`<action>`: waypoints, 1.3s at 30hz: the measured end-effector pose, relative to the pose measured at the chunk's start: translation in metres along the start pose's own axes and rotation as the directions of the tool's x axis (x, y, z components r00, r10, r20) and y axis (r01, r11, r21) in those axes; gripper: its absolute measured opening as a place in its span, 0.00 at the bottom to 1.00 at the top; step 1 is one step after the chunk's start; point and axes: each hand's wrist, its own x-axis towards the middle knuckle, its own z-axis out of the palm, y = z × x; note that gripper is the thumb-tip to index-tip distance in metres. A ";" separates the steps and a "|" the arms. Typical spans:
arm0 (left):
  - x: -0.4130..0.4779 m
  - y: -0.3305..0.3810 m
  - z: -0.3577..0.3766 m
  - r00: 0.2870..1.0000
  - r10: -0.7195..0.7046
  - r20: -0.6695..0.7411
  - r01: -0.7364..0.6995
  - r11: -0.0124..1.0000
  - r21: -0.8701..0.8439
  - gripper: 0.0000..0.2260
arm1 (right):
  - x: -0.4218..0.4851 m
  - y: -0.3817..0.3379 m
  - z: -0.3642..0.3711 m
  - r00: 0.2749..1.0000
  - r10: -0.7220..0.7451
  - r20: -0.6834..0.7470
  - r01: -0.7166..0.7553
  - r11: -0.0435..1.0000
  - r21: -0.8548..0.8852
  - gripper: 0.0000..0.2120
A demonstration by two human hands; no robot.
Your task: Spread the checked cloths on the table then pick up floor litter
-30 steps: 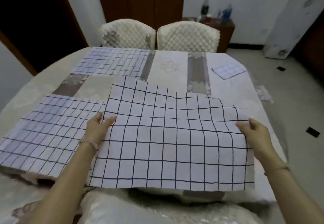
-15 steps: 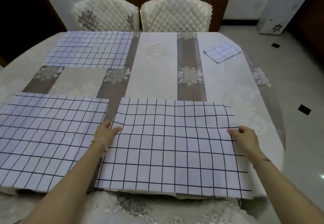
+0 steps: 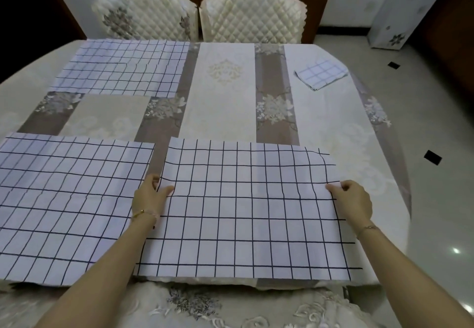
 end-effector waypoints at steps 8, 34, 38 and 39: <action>-0.003 -0.010 -0.001 0.898 0.440 0.002 -0.422 0.861 0.283 0.15 | -0.030 0.000 -0.002 0.942 -0.331 -0.058 0.319 0.934 -0.159 0.15; 0.003 0.004 -0.006 0.779 0.216 0.588 -0.579 0.608 0.543 0.42 | -0.103 0.045 -0.021 0.849 -0.308 0.429 0.410 0.897 -0.167 0.22; -0.032 0.032 0.005 0.781 0.363 0.509 -0.574 0.738 0.355 0.31 | -0.117 0.062 -0.050 0.963 -0.183 0.197 0.164 0.981 0.106 0.12; -0.047 0.042 0.011 0.783 0.391 0.484 -0.551 0.797 0.247 0.25 | -0.123 0.073 -0.060 0.979 -0.149 0.139 0.126 0.978 0.165 0.11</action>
